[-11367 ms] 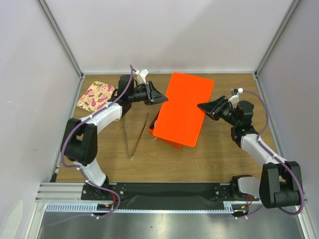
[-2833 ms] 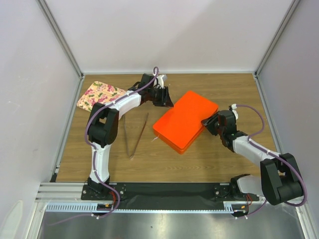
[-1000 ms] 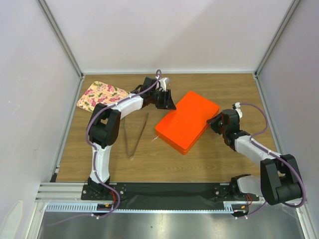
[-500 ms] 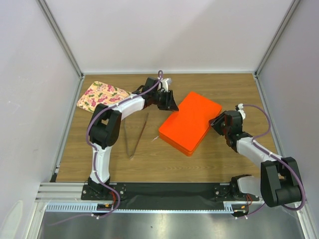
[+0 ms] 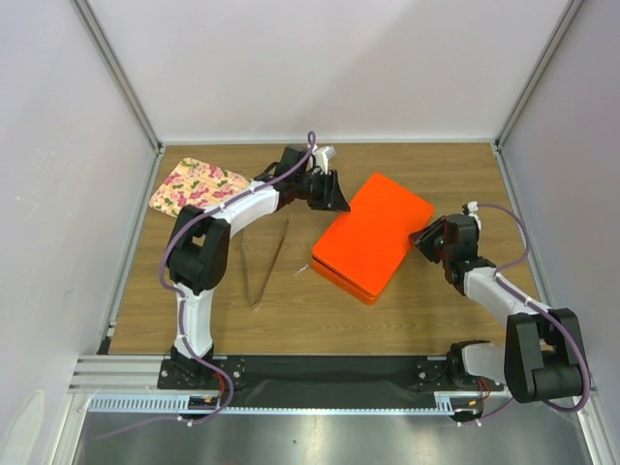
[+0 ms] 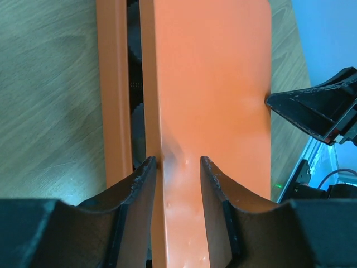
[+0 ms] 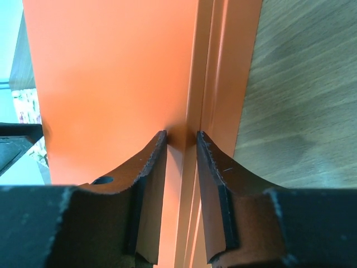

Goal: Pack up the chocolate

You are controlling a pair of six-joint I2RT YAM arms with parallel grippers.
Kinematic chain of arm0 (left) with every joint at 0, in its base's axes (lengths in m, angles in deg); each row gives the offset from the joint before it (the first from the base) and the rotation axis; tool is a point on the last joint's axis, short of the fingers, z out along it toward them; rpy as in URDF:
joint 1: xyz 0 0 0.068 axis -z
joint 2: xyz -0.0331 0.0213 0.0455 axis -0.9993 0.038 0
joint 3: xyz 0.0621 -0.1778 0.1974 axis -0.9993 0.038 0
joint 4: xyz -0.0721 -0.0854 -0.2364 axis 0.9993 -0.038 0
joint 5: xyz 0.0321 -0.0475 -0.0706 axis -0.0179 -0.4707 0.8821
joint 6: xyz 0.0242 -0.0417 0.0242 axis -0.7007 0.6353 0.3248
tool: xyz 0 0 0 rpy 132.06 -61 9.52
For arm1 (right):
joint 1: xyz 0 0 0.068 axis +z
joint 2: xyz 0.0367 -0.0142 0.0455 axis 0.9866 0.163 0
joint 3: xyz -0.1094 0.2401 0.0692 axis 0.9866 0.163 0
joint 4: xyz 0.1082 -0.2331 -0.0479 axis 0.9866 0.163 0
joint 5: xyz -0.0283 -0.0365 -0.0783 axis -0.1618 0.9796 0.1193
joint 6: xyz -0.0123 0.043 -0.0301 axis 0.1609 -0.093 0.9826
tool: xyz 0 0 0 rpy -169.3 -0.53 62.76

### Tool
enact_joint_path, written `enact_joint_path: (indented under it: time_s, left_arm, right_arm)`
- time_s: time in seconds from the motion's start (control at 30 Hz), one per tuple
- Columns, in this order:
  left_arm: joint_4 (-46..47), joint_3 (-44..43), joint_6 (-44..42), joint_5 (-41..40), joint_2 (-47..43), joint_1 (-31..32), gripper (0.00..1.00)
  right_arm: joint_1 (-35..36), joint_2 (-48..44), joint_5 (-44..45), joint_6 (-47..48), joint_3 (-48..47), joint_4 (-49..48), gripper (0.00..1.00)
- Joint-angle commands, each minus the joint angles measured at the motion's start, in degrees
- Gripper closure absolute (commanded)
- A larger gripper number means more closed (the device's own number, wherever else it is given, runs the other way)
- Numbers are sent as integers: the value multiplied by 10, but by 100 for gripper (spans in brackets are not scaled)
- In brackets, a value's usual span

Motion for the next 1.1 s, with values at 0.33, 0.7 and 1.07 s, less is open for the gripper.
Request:
enact_joint_path:
  time_s: [0.33,0.7,1.07]
  left_arm:
    - [-8,-17,-12,8,-8,21,58]
    - [-99,-47,-90,-110,-17,20,49]
    - [-99,-32,-110,-70,-3,20,41]
  right_arm:
    - [-10,-26,-2,25,14,42,63]
    - [-9,-8,-35,3,15,3,64]
    - [-6,-30,-45,-11,9,1,66]
